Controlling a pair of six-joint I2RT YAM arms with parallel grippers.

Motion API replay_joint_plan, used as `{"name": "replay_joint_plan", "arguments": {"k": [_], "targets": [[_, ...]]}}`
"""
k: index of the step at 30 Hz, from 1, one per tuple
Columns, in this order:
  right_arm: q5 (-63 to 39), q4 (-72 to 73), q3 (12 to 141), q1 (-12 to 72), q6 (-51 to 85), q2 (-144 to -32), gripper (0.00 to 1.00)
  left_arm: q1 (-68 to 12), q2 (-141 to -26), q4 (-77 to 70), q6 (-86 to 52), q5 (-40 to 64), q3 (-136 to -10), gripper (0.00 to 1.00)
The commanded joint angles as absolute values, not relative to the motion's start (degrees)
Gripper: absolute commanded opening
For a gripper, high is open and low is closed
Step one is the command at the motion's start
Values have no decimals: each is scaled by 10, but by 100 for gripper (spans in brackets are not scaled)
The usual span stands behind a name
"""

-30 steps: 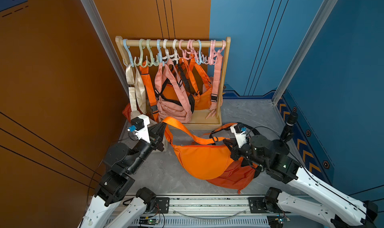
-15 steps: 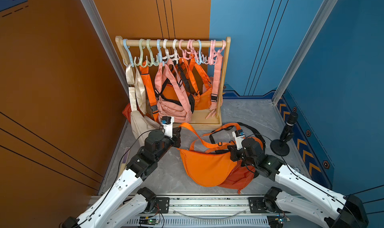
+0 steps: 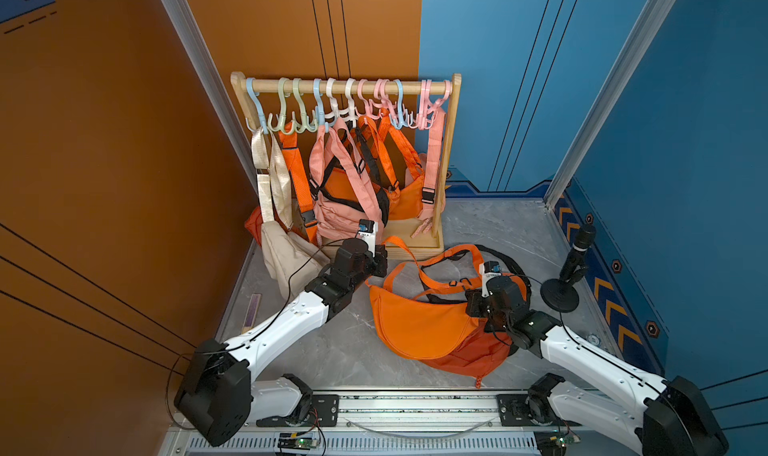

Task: Take the bag off the hook
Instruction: Place the bag inside the bag.

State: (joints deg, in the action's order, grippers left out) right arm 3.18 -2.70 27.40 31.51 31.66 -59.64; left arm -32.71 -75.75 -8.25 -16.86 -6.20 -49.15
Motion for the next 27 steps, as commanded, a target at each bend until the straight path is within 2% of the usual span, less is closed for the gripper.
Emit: {"name": "replay_joint_plan", "arguments": {"k": [1,9,12,13,19,23,27], "targets": [[58,4,258,309,343,-614,9,-333,-797,-111,-177,-55,-525,0],[76,54,226,292,365,-640,21,-331,-896,-119,-179,-41,-562,0],[77,70,219,284,372,-652,31,-332,-924,-120,-182,-40,-569,0],[76,75,217,281,374,-656,37,-332,-932,-121,-184,-41,-570,0],[83,89,209,268,382,-666,72,-332,-965,-125,-192,-43,-568,21],[82,88,212,260,380,-665,85,-332,-977,-126,-196,-33,-568,42],[83,85,212,258,376,-662,96,-334,-970,-125,-200,-32,-561,56]]}}
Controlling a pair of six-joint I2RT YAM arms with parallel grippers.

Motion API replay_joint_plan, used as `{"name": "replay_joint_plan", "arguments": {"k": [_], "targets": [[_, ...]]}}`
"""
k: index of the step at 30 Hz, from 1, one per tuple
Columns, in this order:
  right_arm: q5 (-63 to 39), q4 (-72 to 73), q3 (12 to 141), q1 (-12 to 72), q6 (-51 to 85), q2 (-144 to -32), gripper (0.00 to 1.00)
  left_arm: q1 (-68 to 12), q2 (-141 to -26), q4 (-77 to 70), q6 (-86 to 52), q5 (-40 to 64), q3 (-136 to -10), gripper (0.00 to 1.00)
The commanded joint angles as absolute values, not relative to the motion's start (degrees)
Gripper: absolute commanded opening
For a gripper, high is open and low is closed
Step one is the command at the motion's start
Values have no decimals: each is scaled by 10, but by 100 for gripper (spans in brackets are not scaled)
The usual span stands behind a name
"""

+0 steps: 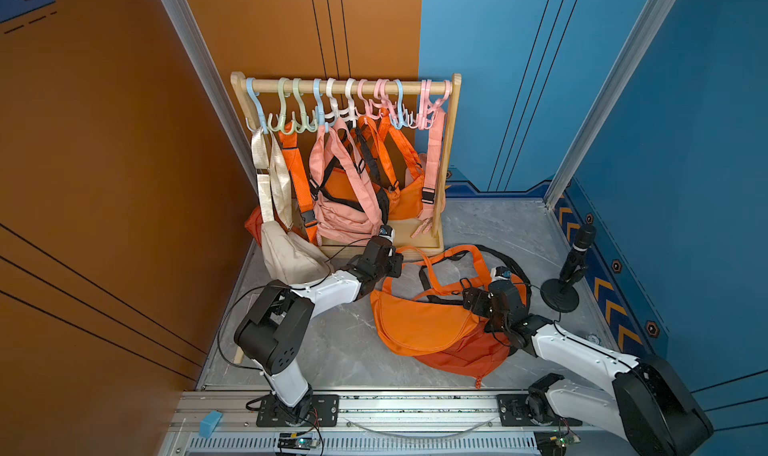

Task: Take the bag off the hook
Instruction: Place the bag inside the bag.

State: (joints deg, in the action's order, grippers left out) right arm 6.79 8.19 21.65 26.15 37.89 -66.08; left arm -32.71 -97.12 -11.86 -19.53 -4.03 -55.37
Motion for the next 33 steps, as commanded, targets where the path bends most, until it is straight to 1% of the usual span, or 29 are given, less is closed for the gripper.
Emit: {"name": "replay_joint_plan", "arguments": {"k": [1,4,9,12,17,21,25,28,30,33], "targets": [[83,84,214,257,375,-661,99,-335,-965,-125,-200,-26,-558,57],[78,84,216,257,373,-657,100,-339,-945,-126,-191,-17,-546,61],[83,75,226,265,360,-628,100,-347,-884,-126,-189,-51,-498,68],[89,60,242,275,347,-613,100,-357,-838,-125,-198,-91,-465,69],[96,41,283,302,314,-603,100,-372,-744,-125,-217,-146,-405,68],[63,29,341,324,270,-626,91,-374,-653,-92,-234,-164,-367,67],[26,4,417,344,228,-665,88,-369,-561,-19,-239,-185,-362,66],[-6,3,473,355,203,-700,84,-358,-502,40,-236,-176,-371,63],[-32,1,517,360,187,-729,77,-341,-470,86,-237,-160,-380,60],[-80,-12,593,362,170,-783,63,-310,-425,160,-232,-140,-394,55]]}}
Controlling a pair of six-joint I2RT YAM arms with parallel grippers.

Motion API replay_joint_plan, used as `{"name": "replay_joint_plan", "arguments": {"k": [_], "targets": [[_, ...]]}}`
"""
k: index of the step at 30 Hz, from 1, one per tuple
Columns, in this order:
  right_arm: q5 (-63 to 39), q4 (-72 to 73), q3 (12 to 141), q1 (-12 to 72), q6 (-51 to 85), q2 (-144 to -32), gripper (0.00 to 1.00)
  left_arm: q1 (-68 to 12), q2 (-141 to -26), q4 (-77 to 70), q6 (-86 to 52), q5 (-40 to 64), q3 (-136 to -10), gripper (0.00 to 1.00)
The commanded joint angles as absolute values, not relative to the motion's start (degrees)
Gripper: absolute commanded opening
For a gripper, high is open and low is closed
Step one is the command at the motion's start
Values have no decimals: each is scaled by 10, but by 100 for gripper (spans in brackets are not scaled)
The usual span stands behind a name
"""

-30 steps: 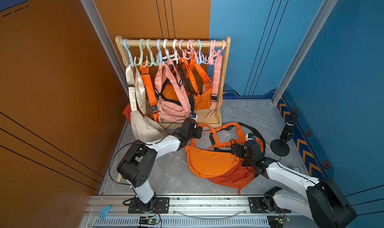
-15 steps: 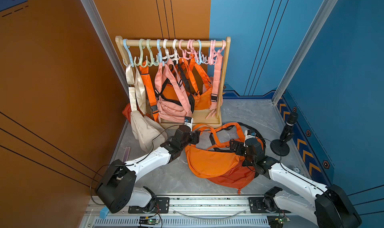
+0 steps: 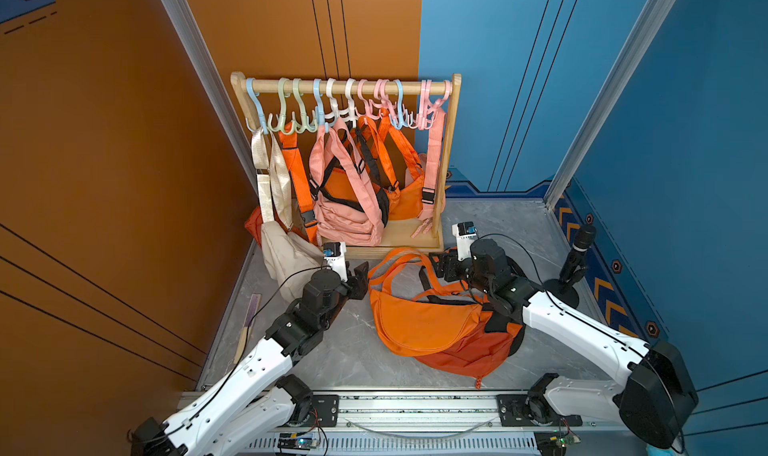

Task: Take the bag off the hook
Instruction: Place the bag inside the bag, then pick up the bag from the hook.

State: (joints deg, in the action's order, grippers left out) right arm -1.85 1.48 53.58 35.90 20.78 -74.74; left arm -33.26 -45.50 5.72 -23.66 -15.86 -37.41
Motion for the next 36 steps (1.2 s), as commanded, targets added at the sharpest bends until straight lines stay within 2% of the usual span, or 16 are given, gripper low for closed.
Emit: {"name": "replay_joint_plan", "arguments": {"k": [1,3,8,11,17,24,36], "targets": [[-96,-15,617,363,164,-799,60,-298,-412,173,-229,-134,-397,54],[-129,-22,670,364,151,-838,52,-272,-385,193,-222,-123,-398,52],[-179,-40,809,365,131,-947,46,-192,-375,225,-222,-53,-414,51],[-197,-59,902,366,130,-1020,46,-161,-378,232,-219,-21,-423,52],[-257,-85,1075,365,141,-1151,52,-134,-381,231,-201,0,-423,53],[-327,-120,1245,360,140,-1271,63,-137,-389,224,-186,6,-398,53],[-346,-62,1359,338,175,-1361,64,-139,-392,222,-184,20,-393,53]]}}
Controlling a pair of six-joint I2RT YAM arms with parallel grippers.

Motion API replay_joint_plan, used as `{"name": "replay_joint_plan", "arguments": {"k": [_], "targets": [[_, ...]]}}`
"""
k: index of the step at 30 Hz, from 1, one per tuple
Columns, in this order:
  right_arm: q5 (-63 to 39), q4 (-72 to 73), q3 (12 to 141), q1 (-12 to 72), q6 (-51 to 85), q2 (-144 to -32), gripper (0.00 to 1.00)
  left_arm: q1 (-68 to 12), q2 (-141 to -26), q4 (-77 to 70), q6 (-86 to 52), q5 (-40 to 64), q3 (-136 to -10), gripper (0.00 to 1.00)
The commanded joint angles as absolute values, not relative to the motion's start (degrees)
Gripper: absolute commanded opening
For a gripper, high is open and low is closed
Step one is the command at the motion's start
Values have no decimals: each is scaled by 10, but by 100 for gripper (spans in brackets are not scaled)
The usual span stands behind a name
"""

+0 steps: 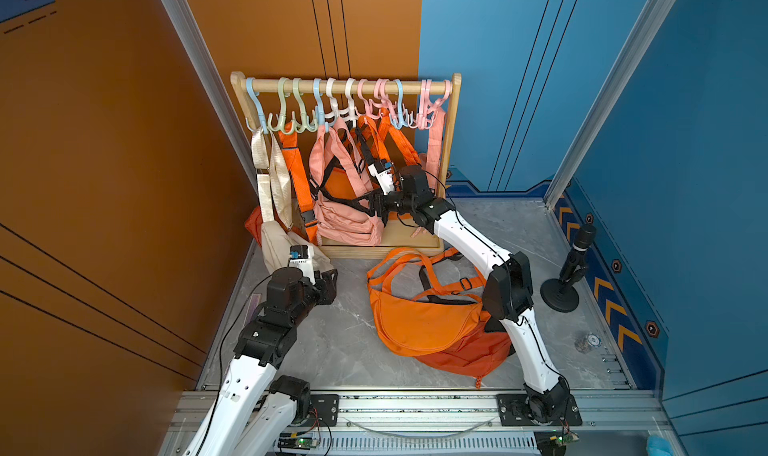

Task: Take the bag off the hook
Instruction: Pick up the bag from the hook.

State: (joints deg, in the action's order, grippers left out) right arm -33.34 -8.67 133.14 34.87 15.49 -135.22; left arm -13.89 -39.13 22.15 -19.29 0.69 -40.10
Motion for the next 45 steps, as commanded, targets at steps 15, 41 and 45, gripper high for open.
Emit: {"name": "replay_joint_plan", "arguments": {"k": [15,41,45], "targets": [[-366,-39,1385,361,184,-1397,65,-138,-395,218,-185,23,-392,53],[-254,-21,1463,381,194,-1461,34,-133,-399,219,-181,22,-392,53],[-253,-28,1462,380,194,-1454,0,-128,-403,215,-182,22,-394,53]]}}
